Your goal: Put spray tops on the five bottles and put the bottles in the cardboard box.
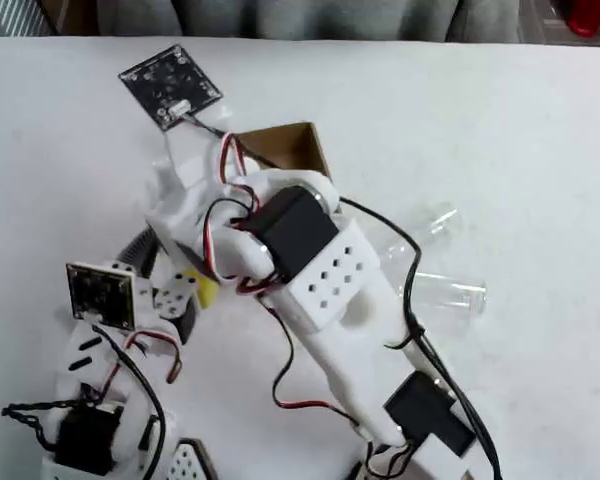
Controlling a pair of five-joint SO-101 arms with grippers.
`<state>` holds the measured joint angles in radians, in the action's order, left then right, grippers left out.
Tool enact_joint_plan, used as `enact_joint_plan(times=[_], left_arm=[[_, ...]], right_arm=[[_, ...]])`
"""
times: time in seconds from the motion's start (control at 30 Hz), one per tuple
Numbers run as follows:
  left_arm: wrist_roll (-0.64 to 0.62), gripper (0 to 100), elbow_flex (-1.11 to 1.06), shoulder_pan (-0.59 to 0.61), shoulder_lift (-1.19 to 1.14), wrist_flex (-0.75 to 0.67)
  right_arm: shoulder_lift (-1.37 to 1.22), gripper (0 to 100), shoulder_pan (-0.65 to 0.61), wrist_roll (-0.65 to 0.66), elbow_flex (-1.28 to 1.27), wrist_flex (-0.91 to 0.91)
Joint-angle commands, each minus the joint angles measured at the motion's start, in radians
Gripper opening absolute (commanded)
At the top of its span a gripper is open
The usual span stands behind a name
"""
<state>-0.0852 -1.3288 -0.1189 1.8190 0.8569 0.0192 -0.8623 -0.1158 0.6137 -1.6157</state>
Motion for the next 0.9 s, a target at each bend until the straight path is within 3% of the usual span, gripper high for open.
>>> enact_joint_plan(times=[0.0, 0.3, 0.5, 0.6, 0.77, 0.87], left_arm=[[0.003, 2, 0.014, 0.013, 0.005, -0.037], [0.006, 2, 0.012, 0.015, 0.005, -0.034], [0.009, 2, 0.011, 0.015, 0.005, -0.034], [0.009, 2, 0.011, 0.015, 0.005, -0.031], [0.009, 2, 0.011, 0.012, 0.005, -0.028], [0.009, 2, 0.011, 0.007, 0.005, -0.028]], right_arm=[[0.015, 25.5, 0.004, 0.014, 0.087, -0.062], [0.015, 23.7, 0.090, 0.012, 0.270, -0.090], [0.005, 0.5, 0.087, 0.017, 0.284, -0.090], [0.015, 4.6, 0.088, 0.014, 0.293, -0.062], [0.016, 1.9, 0.179, 0.009, 0.282, 0.077], [-0.005, 1.5, 0.211, -0.071, 0.282, 0.114]])
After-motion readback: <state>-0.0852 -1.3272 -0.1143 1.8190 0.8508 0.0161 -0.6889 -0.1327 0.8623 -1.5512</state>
